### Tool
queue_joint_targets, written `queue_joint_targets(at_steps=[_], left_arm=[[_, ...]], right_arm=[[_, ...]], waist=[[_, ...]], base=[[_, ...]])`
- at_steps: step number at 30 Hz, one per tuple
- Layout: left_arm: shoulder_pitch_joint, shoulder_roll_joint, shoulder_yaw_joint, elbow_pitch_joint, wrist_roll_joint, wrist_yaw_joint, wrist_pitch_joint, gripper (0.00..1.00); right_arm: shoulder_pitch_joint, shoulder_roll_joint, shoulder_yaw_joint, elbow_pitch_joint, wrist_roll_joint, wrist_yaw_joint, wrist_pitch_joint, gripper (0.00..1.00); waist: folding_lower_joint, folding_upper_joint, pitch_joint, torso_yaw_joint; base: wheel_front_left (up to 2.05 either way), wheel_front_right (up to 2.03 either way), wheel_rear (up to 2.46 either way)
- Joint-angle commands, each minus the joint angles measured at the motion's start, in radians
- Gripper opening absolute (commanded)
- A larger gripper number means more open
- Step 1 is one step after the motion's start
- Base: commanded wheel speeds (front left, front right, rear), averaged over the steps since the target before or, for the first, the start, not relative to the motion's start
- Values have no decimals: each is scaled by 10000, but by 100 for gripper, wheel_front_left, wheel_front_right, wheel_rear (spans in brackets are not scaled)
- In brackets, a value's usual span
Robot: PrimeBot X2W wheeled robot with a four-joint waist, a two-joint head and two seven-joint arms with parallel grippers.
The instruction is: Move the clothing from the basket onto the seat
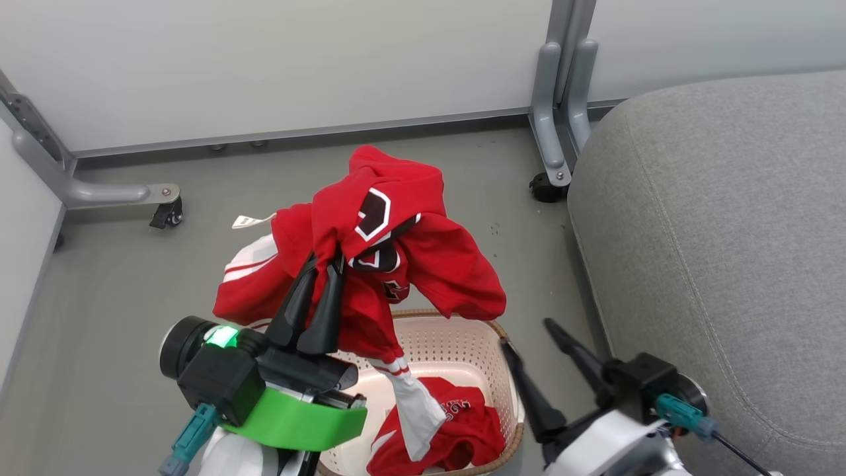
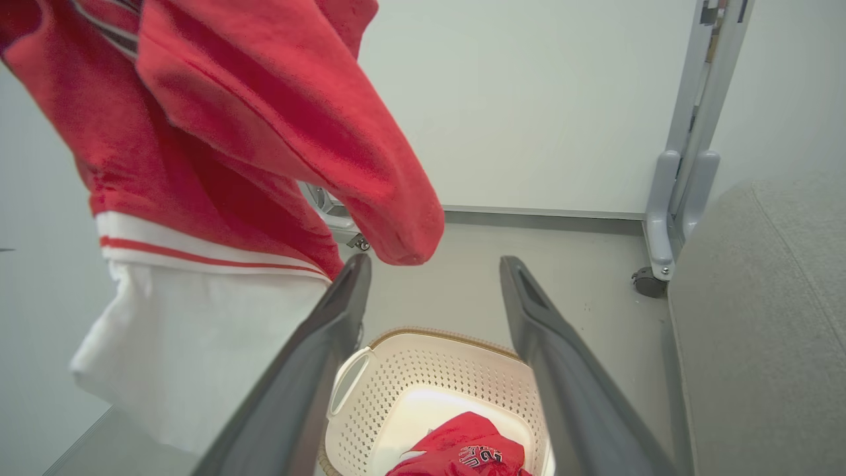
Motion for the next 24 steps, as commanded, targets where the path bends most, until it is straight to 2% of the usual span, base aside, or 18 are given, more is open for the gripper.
queue_joint_targets(at_steps=[1, 11, 24], left_arm=[[-181, 11, 34, 9, 62, -34, -6, 0], [-395, 9, -60, -28, 104, -34, -6, 0], [-582, -5, -288, 43, 23, -35, -4, 0]], right_arm=[[-226, -93, 378, -110, 261, 1, 121, 100], [-1818, -515, 3005, -189, 1448, 1, 327, 100], [-4300, -110, 4475, 1957, 2008, 1, -287, 100]], waist=[[0, 0, 49, 27], [0, 0, 372, 188], [0, 0, 506, 447]], base=[[0, 0, 0], [0, 0, 0], [0, 0, 0]])
